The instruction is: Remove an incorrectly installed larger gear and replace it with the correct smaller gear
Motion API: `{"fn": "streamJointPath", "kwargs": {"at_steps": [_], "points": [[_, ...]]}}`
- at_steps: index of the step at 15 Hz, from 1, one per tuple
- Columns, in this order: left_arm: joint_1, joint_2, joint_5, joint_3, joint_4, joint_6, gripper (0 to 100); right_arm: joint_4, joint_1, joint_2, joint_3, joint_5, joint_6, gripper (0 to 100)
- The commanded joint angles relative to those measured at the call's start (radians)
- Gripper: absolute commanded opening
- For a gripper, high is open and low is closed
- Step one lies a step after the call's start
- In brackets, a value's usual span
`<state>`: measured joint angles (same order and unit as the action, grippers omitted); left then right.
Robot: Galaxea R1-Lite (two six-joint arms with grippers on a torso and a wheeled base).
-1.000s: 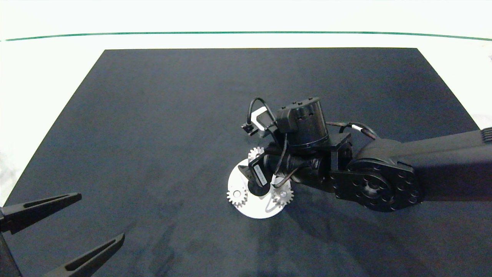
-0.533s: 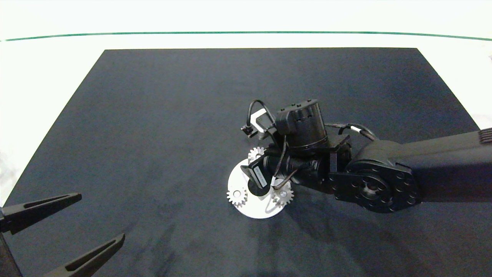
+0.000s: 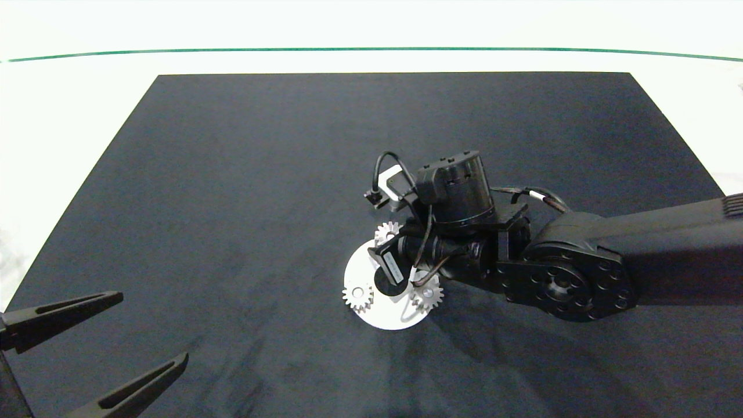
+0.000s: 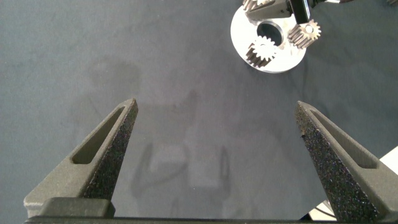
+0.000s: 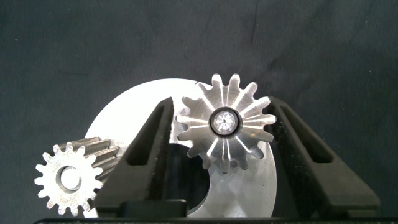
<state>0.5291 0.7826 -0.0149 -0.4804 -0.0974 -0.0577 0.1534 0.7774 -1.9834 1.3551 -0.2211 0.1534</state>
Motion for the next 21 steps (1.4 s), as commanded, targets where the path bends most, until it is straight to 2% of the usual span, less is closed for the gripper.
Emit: {"fn": "streamJointPath", "kwargs": {"at_steps": [1,12,17,21], "points": [[0.000,0.000,0.000,0.000,-0.001,-0.001,100,0.002,0.000,-0.002,-0.001,-0.001,0.002,52],[0.000,0.001,0.000,0.006,-0.001,-0.001,100,0.002,-0.001,0.000,-0.011,-0.003,0.008,31],[0.000,0.001,0.000,0.006,-0.001,-0.001,100,-0.002,-0.001,0.002,-0.011,-0.004,0.014,31],[0.000,0.001,0.000,0.006,-0.001,-0.001,100,-0.032,0.000,0.012,-0.001,-0.004,0.025,31]]}}
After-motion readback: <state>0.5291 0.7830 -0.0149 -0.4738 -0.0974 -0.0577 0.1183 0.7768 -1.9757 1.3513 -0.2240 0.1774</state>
